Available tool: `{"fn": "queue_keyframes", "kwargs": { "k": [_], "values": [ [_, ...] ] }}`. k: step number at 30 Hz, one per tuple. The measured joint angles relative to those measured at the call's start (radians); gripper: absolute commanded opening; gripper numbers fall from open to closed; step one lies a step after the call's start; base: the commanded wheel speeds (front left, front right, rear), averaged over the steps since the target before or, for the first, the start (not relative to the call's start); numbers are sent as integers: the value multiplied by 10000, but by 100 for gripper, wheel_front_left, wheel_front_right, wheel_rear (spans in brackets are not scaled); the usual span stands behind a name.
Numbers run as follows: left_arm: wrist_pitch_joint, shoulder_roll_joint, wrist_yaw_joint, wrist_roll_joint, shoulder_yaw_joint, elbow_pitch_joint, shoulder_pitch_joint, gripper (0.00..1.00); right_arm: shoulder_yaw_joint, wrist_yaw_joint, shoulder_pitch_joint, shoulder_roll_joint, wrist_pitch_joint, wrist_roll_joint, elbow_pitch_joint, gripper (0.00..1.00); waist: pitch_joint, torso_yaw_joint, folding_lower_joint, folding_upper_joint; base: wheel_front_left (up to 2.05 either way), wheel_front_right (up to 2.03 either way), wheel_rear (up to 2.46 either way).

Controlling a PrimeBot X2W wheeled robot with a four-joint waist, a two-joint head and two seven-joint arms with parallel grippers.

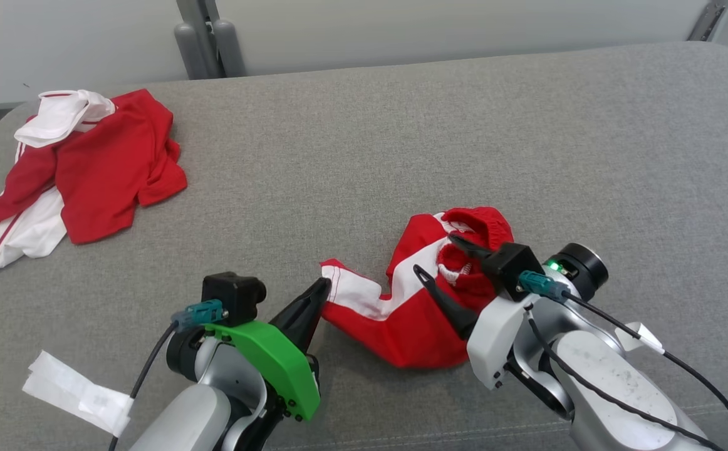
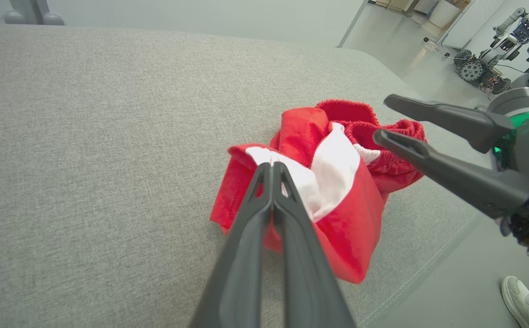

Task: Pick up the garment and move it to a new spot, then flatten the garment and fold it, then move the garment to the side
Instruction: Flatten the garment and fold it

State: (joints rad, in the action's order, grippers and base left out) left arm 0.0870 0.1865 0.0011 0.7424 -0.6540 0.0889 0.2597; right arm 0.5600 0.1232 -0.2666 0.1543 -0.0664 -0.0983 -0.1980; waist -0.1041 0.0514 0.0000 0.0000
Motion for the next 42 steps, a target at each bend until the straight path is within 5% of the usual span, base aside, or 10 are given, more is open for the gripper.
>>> {"fn": "queue_keyframes", "kwargs": {
  "k": [19,42],
  "values": [
    [17,255,270,10,84,-759,-398,0,240,2,-231,353,-1538,-757,-194,100,-212,-157,0,0,0,0,0],
    [178,500,433,10,176,-1181,-418,0,1028,12,-675,704,-2153,-1195,-188,100,-562,-279,0,0,0,0,0]
  ]
}}
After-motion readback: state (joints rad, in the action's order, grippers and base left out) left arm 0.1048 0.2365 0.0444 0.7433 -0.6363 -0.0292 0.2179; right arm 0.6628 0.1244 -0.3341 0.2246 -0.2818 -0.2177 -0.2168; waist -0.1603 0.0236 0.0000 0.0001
